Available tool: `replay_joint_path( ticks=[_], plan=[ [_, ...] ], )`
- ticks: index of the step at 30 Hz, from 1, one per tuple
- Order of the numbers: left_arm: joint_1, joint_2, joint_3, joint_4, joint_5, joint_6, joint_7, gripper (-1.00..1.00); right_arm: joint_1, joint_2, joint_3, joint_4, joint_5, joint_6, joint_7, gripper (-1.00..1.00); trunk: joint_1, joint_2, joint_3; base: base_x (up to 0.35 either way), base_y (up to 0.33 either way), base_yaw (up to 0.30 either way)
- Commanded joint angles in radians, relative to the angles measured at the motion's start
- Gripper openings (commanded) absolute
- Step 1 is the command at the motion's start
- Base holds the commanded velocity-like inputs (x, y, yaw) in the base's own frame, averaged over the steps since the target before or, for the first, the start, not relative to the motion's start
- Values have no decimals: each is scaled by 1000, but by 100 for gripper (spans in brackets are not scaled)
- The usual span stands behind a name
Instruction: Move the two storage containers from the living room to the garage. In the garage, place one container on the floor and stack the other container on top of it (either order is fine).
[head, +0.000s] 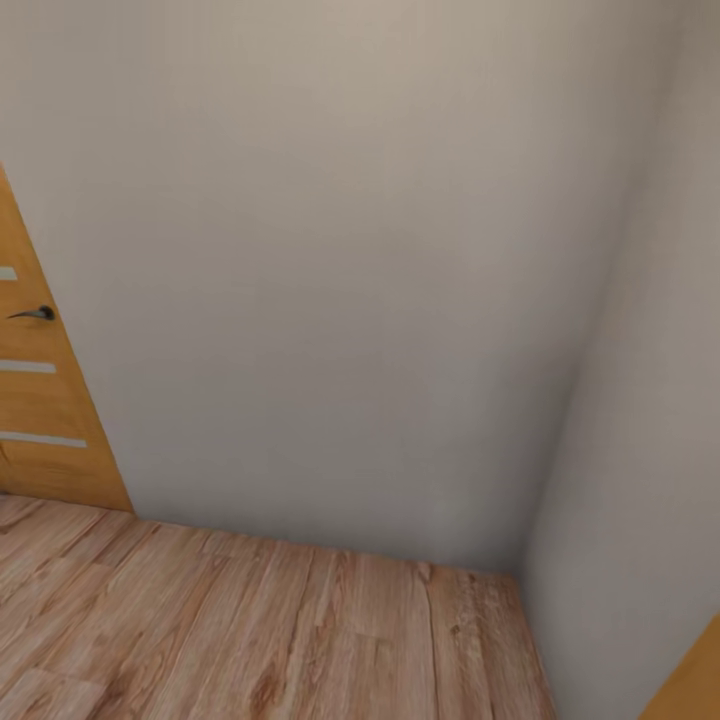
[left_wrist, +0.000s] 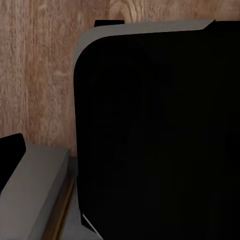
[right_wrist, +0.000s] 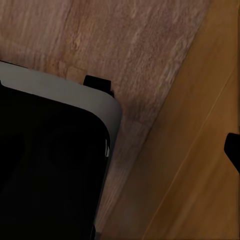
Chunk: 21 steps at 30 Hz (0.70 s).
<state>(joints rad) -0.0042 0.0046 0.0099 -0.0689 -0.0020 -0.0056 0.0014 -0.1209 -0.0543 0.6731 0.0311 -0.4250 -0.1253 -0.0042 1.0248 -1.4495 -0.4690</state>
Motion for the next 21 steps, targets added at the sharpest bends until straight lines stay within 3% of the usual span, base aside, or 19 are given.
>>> replay_joint_path(
  ticks=[1, 9, 21],
  plan=[
    [0, 0, 1, 0, 0, -1, 0, 100, -1, 1, 9, 3, -8, -5, 0, 100, 0, 0, -1, 129, 0, 68],
    [0, 0, 1, 0, 0, -1, 0, 100, 0, 1, 9, 2, -8, -5, 0, 100, 0, 0, -1, 47, 0, 101],
    [0, 0, 1, 0, 0, -1, 0, 100, 0, 1, 9, 2, -8, -5, 0, 100, 0, 0, -1, 29, 0, 262]
  ],
)
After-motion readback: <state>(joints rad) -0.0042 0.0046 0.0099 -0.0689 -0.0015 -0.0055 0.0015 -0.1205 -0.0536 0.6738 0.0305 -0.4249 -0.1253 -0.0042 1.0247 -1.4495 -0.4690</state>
